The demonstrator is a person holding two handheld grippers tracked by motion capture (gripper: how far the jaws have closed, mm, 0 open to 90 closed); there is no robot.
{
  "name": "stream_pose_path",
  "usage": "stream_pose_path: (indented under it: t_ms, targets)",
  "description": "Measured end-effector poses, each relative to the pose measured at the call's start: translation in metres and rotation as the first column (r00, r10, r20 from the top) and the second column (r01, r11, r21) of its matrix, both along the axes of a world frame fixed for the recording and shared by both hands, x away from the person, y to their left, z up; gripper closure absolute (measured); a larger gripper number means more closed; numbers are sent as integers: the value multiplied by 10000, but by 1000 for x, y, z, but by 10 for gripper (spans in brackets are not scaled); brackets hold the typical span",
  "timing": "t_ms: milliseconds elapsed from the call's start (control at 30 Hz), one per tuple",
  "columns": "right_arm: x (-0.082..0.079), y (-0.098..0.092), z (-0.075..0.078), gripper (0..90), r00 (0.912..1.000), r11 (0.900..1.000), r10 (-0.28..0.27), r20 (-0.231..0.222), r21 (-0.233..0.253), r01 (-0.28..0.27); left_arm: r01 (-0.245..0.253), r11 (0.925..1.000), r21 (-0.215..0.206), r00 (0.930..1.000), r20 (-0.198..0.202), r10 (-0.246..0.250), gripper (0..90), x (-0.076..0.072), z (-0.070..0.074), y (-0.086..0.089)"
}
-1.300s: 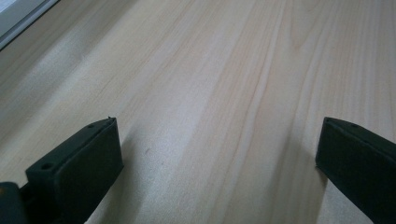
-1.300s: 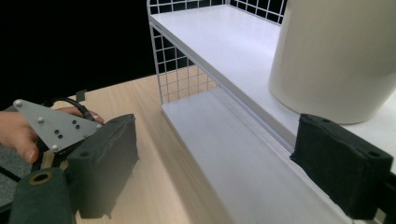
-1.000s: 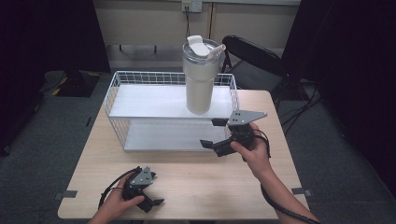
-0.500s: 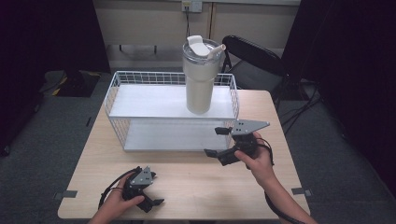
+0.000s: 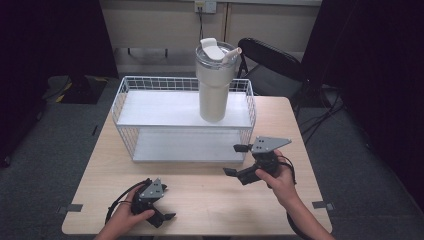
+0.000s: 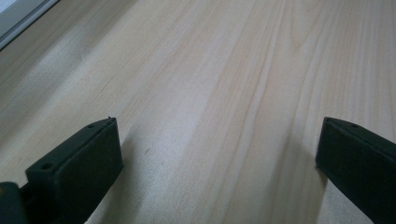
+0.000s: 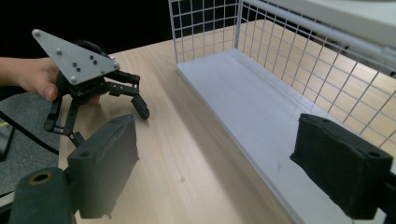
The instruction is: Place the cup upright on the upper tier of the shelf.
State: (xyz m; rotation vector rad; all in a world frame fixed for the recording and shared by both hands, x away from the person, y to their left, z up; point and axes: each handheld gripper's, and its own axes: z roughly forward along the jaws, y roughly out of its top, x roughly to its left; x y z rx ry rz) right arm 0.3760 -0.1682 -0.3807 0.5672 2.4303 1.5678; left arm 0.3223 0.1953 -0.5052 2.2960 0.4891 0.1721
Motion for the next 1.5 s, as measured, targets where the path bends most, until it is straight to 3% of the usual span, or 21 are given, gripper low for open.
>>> stream_pose_path:
  t_ms: [867,1500]
  targets:
    - [-8,-33,-45,132,9982,9985,-457,-377,-307,446,-3,10000,-4,10000,0,3,0,0,0,0]
    - [-14,-58,-65,132,9943,9958,-854,-637,-375,831,-14,10000,-2,10000,5,14,0,0,0,0]
